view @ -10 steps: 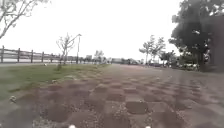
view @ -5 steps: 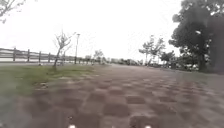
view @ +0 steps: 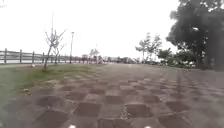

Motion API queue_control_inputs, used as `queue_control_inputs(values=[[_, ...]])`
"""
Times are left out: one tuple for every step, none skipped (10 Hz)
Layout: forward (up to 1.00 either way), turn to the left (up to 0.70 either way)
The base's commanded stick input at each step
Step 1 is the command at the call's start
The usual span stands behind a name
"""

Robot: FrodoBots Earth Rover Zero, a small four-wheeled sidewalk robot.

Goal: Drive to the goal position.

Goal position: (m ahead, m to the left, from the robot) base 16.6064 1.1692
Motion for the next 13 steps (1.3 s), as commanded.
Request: queue_control_inputs(values=[[0.85,0.00],[0.85,0.00],[0.85,0.00],[0.85,0.00],[0.85,0.00],[0.85,0.00],[0.85,0.00],[0.85,0.00],[0.85,0.00],[0.85,0.00],[0.85,-0.05],[0.85,-0.15],[0.85,-0.32]])
